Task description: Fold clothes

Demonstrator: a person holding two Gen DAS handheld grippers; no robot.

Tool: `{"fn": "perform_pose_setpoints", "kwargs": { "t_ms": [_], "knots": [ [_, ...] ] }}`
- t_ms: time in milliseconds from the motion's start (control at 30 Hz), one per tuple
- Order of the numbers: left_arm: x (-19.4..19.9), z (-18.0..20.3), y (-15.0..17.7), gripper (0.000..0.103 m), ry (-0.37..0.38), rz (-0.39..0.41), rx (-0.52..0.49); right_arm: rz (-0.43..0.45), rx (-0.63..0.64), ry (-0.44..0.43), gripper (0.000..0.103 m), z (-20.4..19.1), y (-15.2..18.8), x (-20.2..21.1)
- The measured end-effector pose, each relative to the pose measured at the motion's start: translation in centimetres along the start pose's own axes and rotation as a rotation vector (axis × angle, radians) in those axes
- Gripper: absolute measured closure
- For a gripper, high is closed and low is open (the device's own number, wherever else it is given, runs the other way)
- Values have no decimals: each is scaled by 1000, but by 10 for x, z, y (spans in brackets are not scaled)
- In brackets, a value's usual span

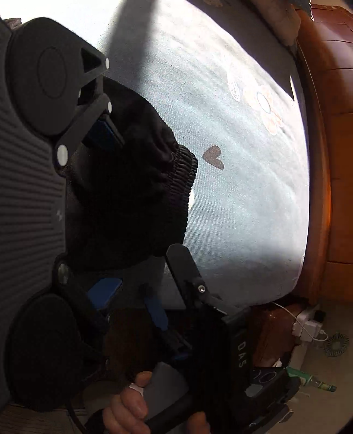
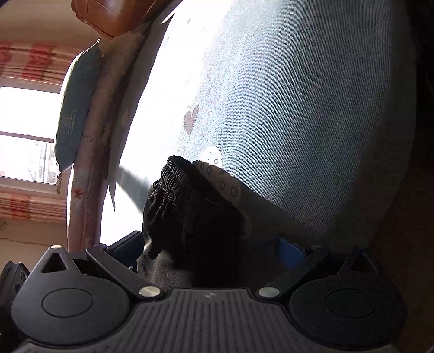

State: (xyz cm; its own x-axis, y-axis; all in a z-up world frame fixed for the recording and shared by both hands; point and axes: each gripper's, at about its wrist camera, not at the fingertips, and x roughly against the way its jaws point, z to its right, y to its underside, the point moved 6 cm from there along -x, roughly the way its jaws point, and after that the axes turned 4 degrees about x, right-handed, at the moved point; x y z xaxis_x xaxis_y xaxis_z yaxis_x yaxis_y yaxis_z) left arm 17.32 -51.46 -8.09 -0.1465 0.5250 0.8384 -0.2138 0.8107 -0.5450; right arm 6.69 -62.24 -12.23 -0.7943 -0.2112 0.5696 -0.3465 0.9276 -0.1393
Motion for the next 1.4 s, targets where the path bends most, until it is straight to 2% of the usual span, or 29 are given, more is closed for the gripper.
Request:
{"fn": "perform_pose_setpoints", "kwargs": {
  "t_ms": [133,333,400,567,667,933,1067,1400],
  "knots": [
    [-17,30,-2,3,-106,16,-159,20,-28,-27,0,3,-8,3],
    [-42,52,5,3,-266,-50,-385,34,-18,-26,0,2,-15,7],
    [-46,54,7,1,-303,-69,-426,34,-27,-37,0,3,-15,7],
    [-45,51,5,1,-373,-89,-454,27,-65,-91,0,1,-14,5],
    [-40,42,4,1,-402,-83,-440,5,-78,-145,0,-1,-16,1],
    [-19,27,1,1,-395,-49,-368,-61,-154,-232,0,6,-22,-31],
    [-14,20,-3,1,-377,-52,-310,-90,-160,-211,0,-1,-26,-42],
    [-5,4,-3,0,-353,-53,-214,-141,-186,-262,0,-21,-28,-76]
  ]
}}
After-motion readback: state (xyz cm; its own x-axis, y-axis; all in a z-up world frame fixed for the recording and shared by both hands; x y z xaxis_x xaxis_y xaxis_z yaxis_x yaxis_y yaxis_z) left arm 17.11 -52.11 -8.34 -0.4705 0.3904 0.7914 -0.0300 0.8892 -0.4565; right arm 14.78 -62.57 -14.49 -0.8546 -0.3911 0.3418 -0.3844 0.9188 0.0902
